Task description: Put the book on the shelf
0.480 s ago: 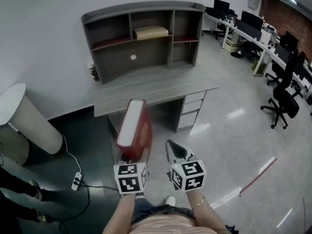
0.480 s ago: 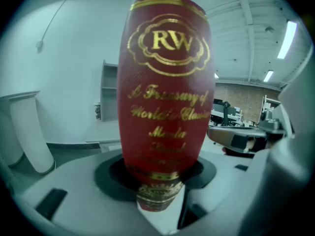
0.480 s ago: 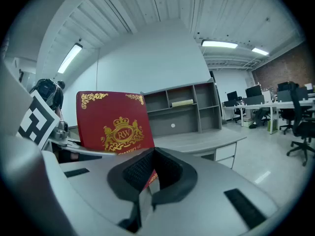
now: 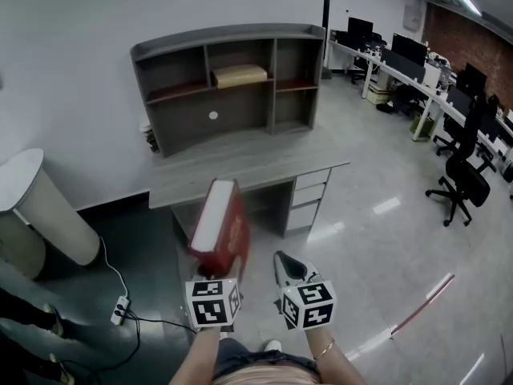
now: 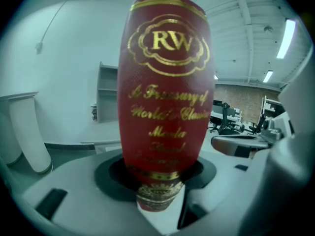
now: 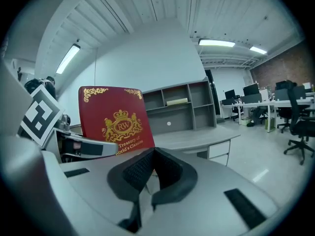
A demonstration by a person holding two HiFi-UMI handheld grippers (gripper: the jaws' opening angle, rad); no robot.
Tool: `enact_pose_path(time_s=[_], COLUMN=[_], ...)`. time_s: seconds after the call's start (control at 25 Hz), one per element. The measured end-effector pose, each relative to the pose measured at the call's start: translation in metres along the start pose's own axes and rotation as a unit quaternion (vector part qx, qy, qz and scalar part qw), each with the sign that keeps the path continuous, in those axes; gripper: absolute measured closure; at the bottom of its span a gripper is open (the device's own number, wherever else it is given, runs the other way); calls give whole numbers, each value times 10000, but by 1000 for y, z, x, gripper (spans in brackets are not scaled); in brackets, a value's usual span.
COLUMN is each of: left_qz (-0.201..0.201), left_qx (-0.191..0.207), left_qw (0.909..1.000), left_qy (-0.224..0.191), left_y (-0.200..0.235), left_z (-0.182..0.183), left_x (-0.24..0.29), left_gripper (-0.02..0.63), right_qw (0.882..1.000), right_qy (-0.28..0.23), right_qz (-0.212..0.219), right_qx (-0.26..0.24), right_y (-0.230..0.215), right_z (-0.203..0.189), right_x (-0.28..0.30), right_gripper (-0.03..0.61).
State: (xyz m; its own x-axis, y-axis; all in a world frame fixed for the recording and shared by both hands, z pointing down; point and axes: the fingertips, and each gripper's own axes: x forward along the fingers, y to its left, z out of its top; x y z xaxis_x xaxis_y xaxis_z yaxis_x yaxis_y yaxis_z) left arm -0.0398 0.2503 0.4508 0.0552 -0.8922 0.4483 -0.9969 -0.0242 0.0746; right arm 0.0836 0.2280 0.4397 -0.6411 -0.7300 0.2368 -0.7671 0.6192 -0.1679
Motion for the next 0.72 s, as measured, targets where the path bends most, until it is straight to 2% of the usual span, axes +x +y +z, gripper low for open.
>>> enact_pose_path(time_s=[0.32, 0.56, 0.72], left_qz=[93, 363, 340], left_qx=[-99, -139, -189], left_qw=[9999, 9992, 9992], left_qy=[11, 42, -9], left_y=[-13, -2, 5], left_z=[18, 34, 46], left_x=[18, 42, 69], left_gripper=[382, 382, 382], right_qw=[9997, 9995, 9995], right_qy=[35, 149, 181], right_qz=[94, 213, 158], right_qx=[210, 198, 205], right_y=[-22, -33, -49], right_z=[-2, 2, 7], right_x=[-3, 14, 35], right_gripper=[569, 569, 569])
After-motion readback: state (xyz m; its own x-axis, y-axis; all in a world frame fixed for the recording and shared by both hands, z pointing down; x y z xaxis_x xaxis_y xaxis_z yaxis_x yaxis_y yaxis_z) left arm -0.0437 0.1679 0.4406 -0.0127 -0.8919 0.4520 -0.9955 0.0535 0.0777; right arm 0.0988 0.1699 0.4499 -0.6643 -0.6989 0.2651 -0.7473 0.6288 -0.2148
